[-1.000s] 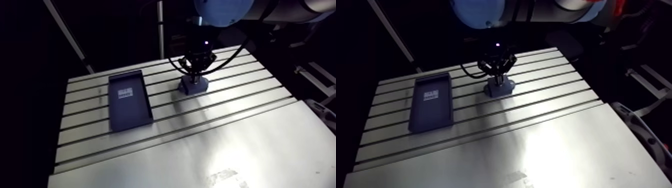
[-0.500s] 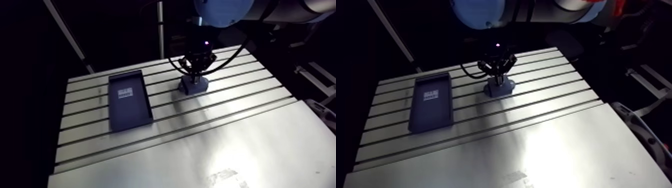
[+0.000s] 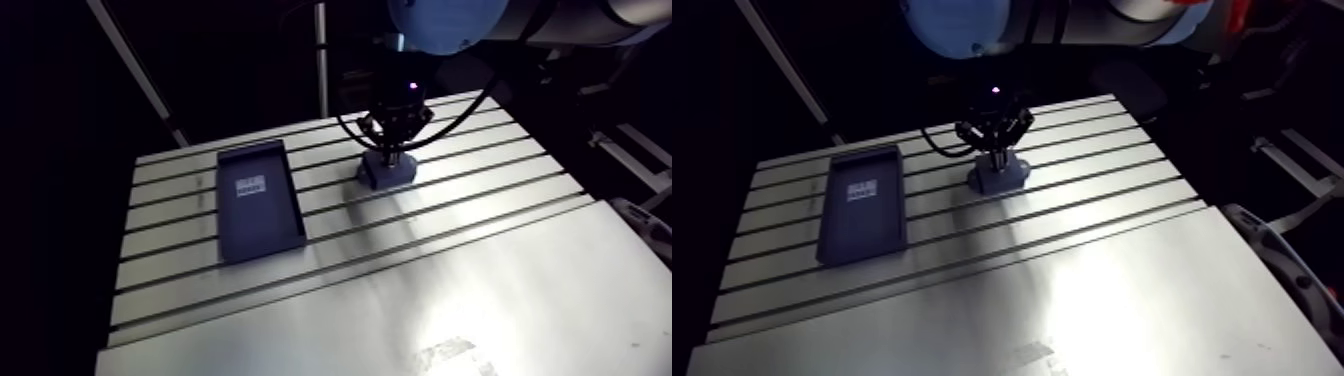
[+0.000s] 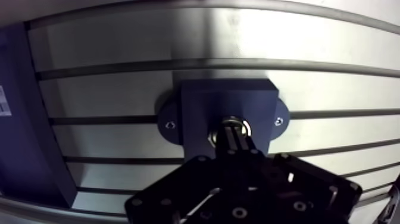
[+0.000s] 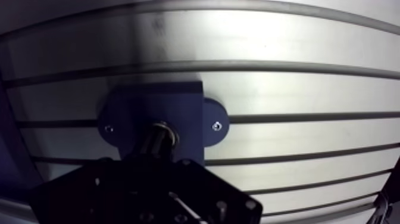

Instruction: Pick up the bearing and press it into the housing until flush.

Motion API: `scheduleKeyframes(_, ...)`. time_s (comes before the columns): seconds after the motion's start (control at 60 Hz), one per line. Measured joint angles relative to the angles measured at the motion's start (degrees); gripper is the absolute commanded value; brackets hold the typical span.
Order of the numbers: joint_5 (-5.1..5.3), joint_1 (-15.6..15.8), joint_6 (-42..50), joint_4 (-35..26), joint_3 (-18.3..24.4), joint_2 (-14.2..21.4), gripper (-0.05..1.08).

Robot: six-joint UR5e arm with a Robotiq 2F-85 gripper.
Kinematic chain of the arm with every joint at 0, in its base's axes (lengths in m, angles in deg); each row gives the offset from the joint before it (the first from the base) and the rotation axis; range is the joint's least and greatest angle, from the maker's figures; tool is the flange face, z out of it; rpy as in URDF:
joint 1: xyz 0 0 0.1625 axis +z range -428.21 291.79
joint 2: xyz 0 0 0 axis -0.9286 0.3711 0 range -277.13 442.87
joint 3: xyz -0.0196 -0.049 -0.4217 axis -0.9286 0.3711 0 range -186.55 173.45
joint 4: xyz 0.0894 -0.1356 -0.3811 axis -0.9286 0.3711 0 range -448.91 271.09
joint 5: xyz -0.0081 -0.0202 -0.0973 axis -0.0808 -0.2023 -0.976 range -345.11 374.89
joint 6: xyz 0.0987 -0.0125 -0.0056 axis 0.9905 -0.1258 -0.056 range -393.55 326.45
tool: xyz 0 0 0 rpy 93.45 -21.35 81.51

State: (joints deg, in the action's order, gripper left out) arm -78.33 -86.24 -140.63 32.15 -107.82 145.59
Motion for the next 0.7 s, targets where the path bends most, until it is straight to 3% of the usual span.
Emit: scheduleKeyframes(0.7,-0.02,-0.05,-0.15,-0.07,0.12,-0.29,1.05)
